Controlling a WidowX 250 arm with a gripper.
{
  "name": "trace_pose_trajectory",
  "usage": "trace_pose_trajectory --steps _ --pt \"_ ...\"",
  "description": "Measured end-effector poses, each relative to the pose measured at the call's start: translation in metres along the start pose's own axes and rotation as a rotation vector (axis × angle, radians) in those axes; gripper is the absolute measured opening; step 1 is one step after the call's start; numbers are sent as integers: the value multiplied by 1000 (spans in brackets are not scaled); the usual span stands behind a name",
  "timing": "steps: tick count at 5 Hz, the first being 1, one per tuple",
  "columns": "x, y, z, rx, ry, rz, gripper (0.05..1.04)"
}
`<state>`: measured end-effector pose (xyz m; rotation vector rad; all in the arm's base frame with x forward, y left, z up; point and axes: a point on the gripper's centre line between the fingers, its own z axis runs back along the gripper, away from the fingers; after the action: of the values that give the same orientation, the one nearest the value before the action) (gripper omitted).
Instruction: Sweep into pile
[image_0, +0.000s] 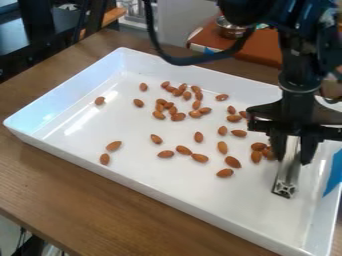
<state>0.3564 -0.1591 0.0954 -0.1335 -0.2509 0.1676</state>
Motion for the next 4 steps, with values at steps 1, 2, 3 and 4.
trace_pose_trajectory --steps 1,2,3,4 --pt "0 23 7 7 28 20 328" --pt "5 51 19 -10 25 52 328" --pt "5 81 24 -15 27 52 328" --pt "4 105 26 -6 -6 38 328"
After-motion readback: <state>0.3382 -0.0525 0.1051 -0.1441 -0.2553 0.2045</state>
